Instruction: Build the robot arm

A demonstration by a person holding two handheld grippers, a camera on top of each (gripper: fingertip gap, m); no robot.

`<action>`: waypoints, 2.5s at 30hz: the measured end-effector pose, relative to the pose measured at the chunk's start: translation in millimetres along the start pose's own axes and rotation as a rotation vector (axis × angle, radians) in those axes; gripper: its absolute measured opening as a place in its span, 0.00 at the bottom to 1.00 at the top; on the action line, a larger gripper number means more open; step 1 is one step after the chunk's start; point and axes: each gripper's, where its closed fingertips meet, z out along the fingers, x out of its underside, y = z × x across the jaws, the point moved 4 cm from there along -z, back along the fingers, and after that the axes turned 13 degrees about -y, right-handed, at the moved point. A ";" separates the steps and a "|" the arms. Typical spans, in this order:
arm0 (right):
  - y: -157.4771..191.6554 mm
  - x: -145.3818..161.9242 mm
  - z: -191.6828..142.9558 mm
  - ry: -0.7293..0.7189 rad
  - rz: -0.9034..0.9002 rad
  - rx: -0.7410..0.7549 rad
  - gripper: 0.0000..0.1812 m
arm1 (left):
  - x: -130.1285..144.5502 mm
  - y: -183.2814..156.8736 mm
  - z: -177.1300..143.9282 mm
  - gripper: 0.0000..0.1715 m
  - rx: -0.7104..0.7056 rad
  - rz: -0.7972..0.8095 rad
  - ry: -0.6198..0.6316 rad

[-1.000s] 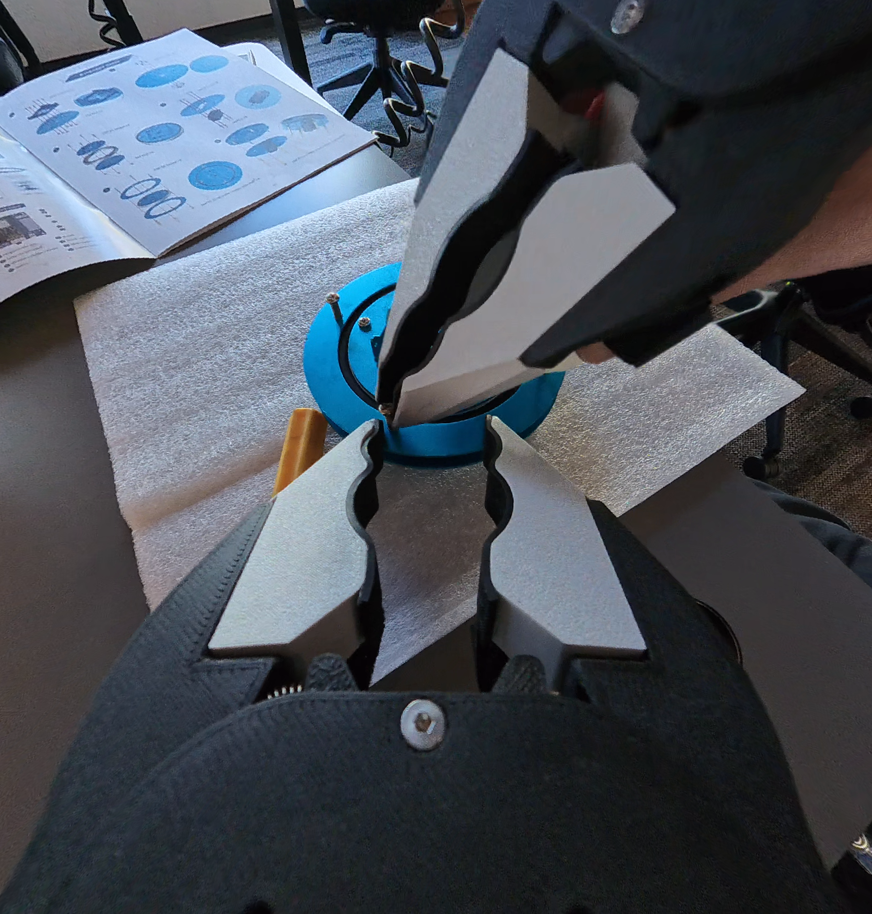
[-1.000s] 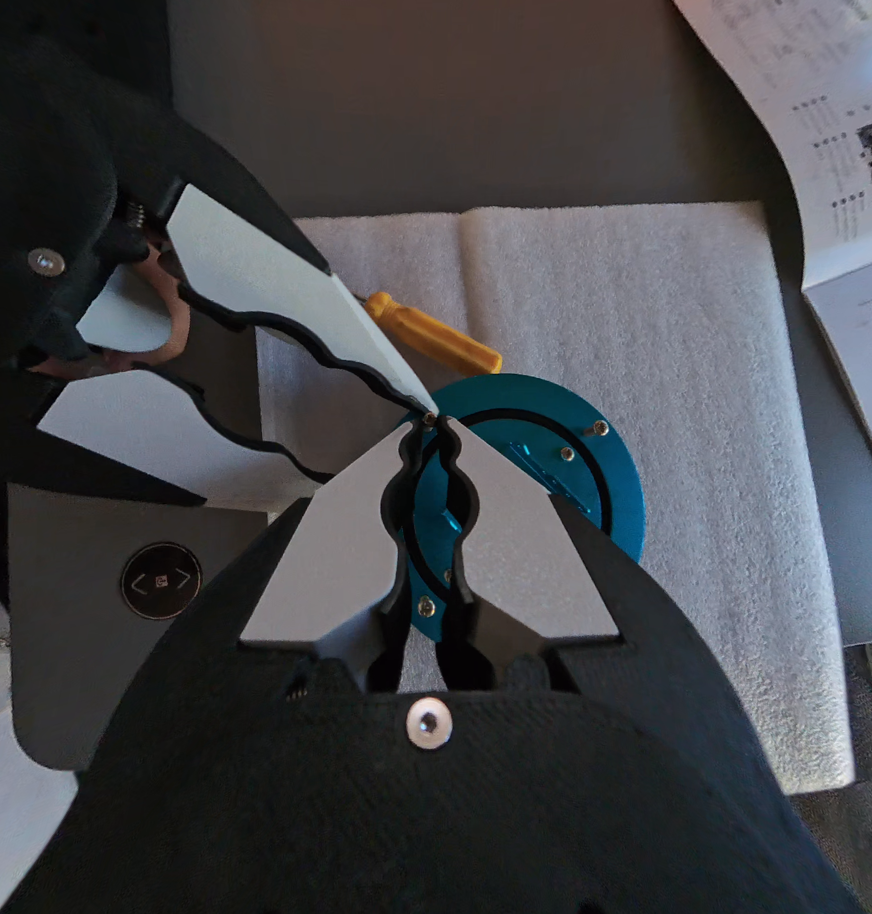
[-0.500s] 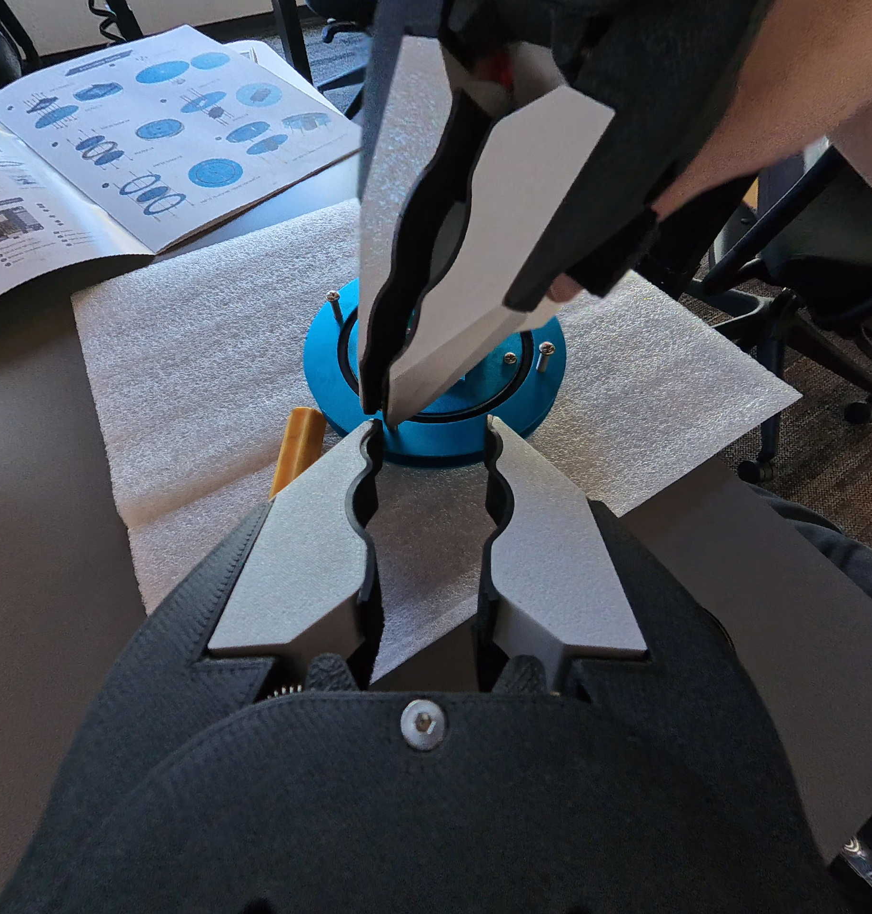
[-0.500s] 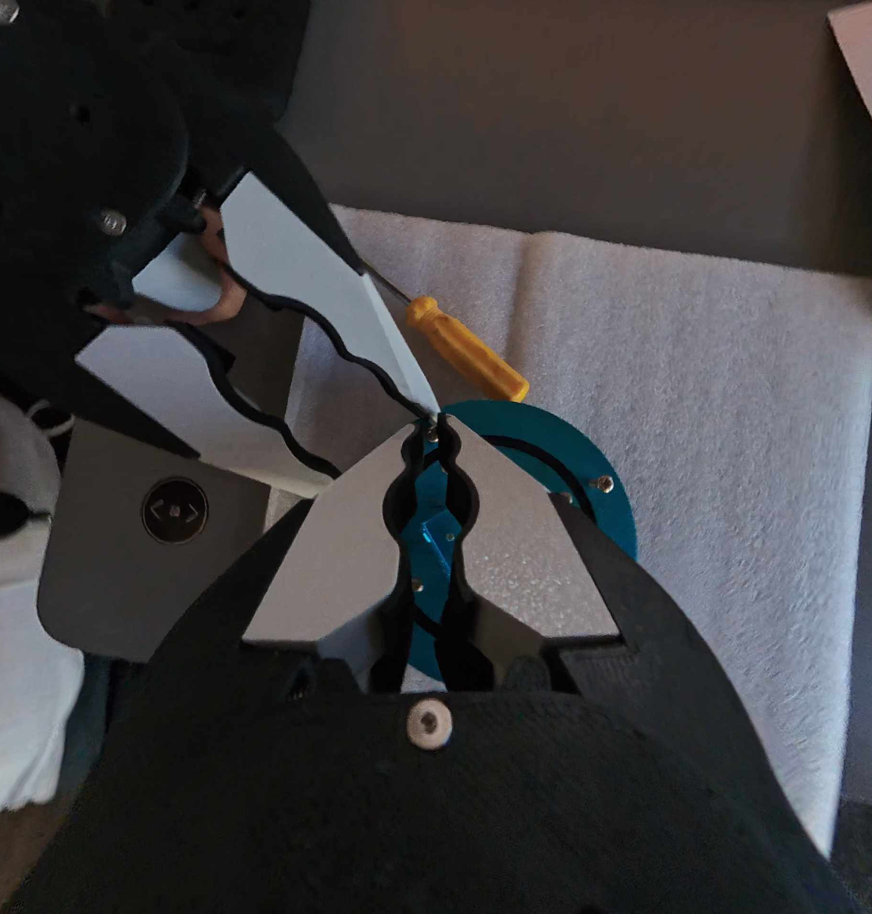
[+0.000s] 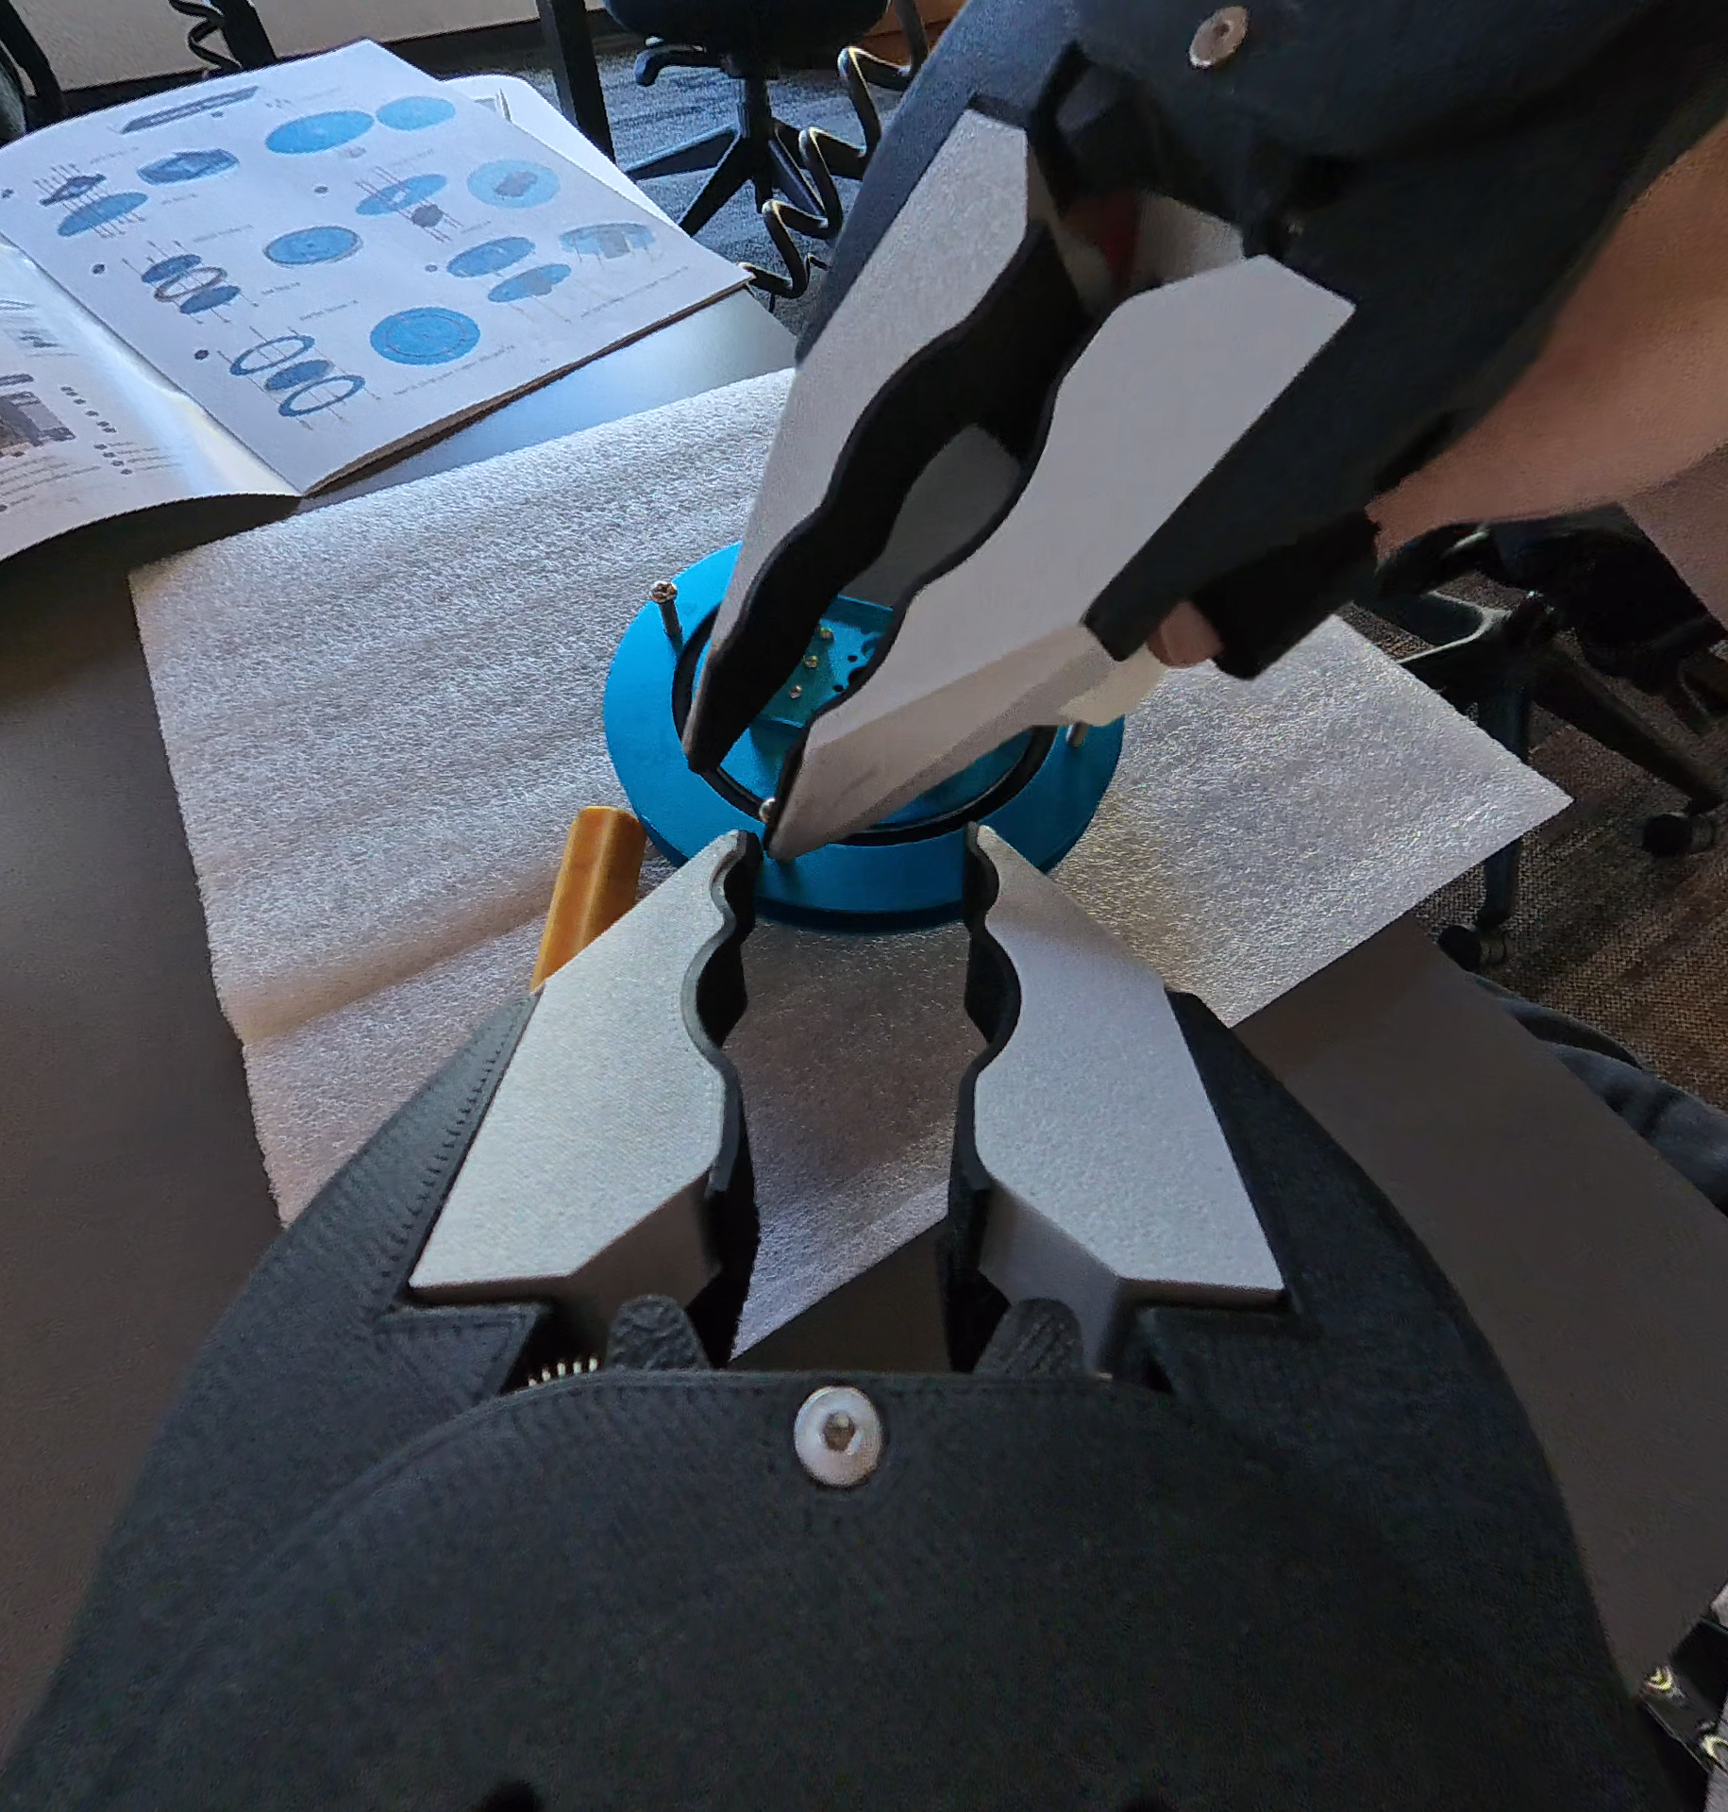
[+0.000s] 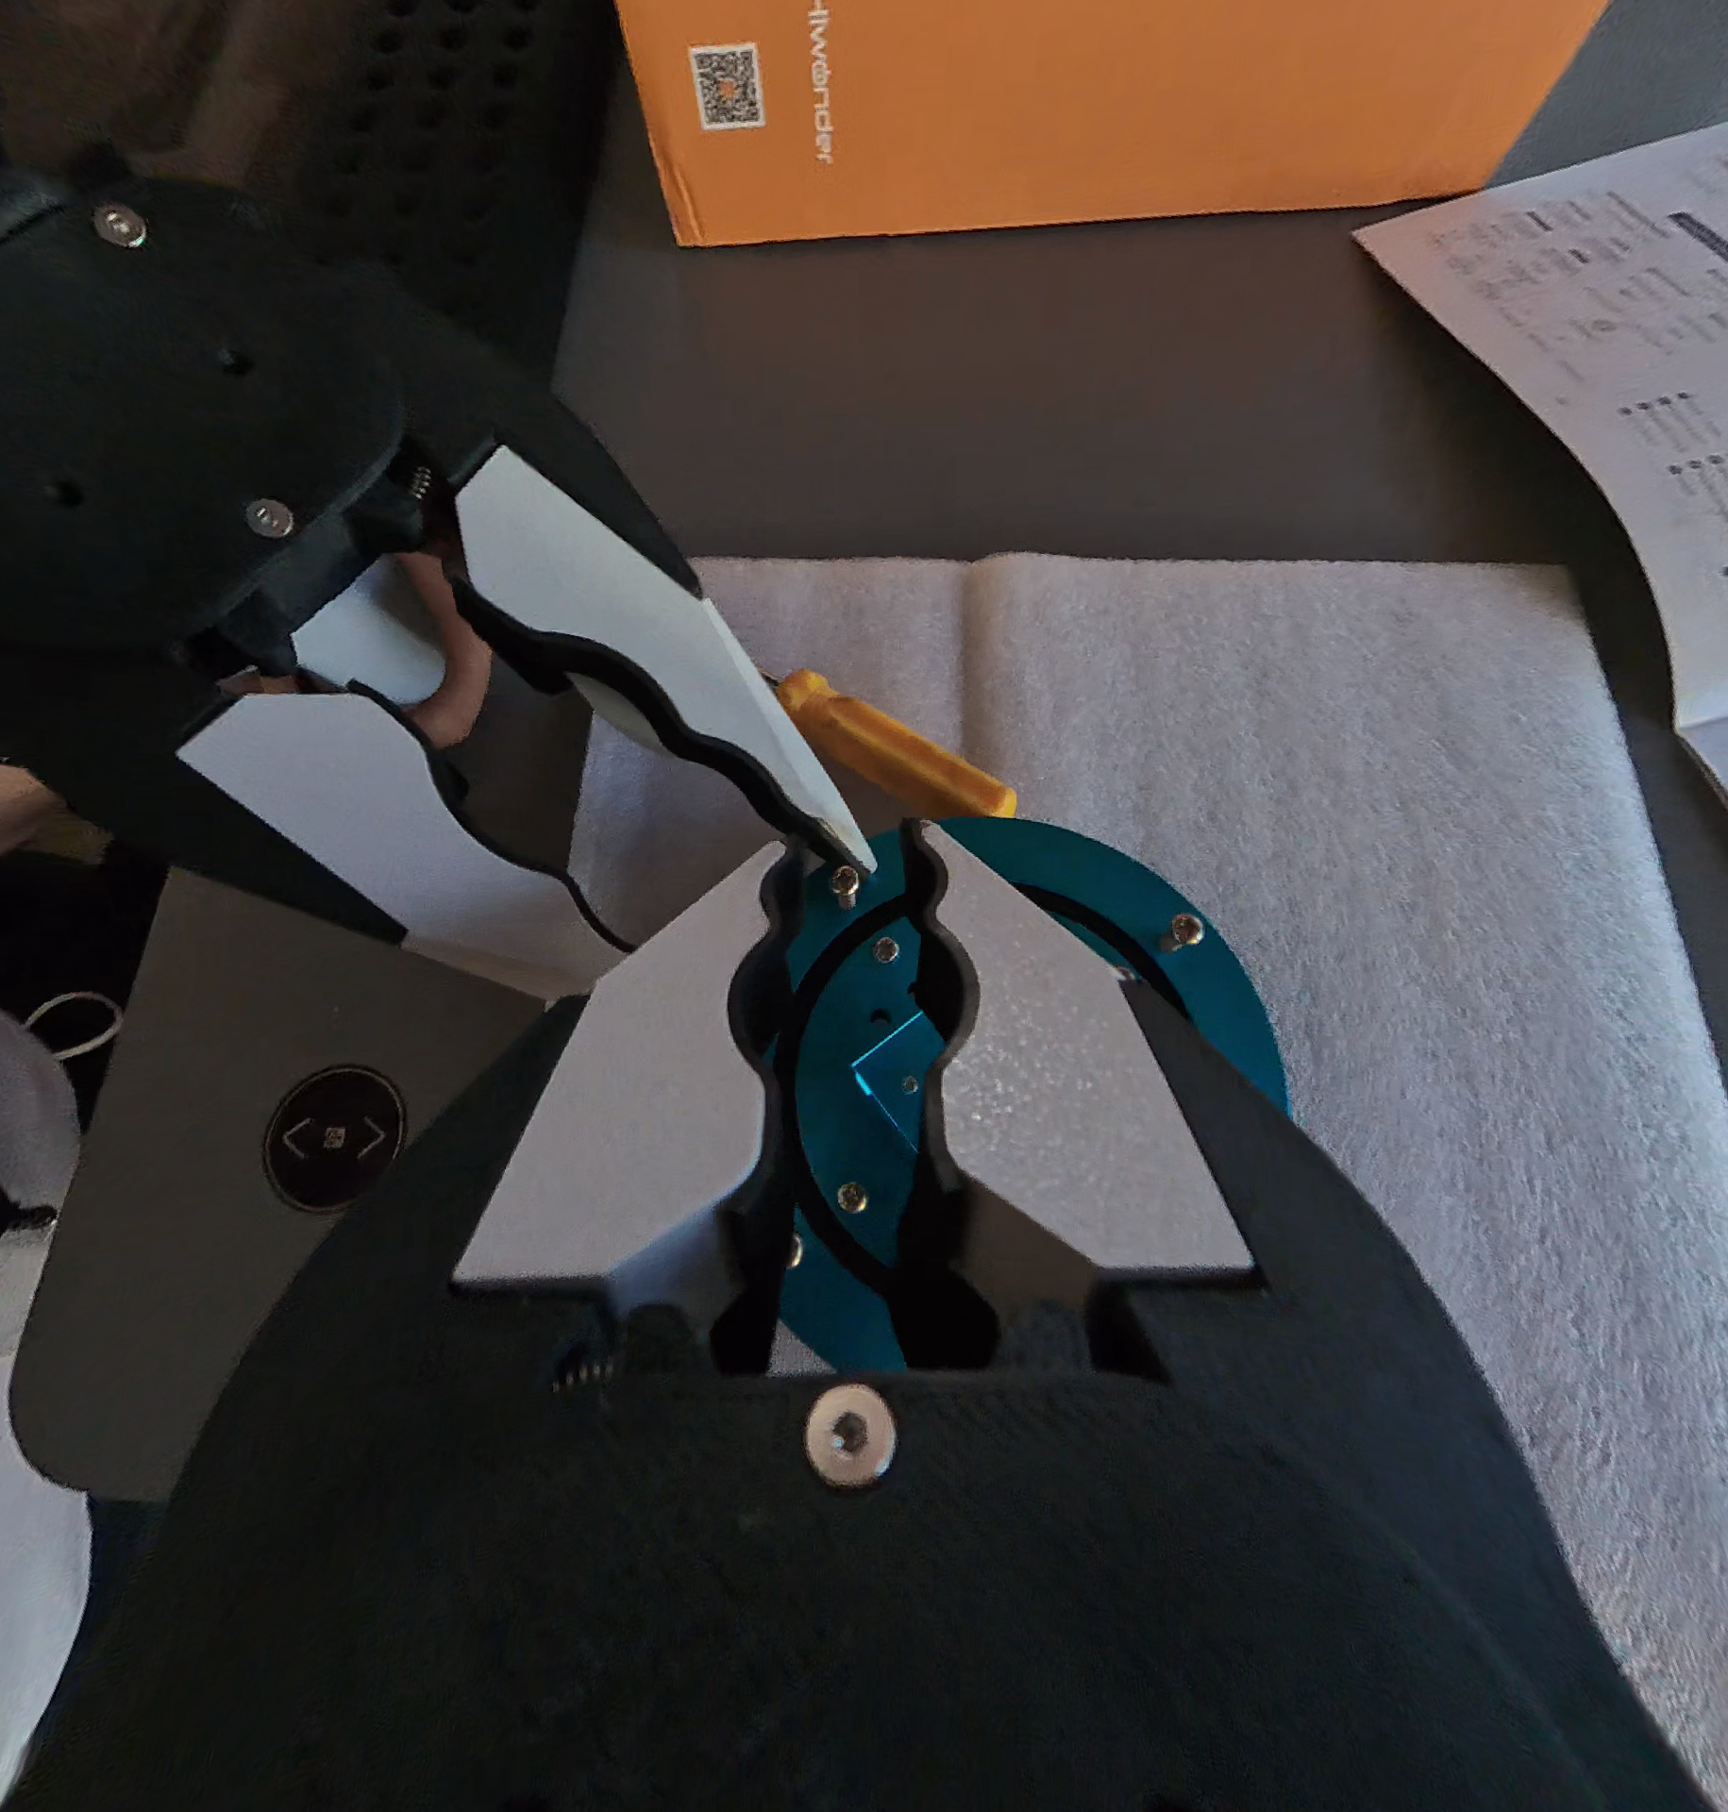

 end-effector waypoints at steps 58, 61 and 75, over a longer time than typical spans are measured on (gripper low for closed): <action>8.8 40.0 -66.3 0.028 -0.241 -0.294 0.07 | -10.4 -41.7 24.3 0.12 0.065 0.226 0.028; 8.4 41.1 -68.4 0.023 -0.255 -0.283 0.07 | -12.4 -38.8 23.9 0.11 0.069 0.196 0.017; 10.1 43.9 -71.2 0.007 -0.266 -0.274 0.08 | -15.2 -32.5 21.5 0.15 0.087 0.178 0.013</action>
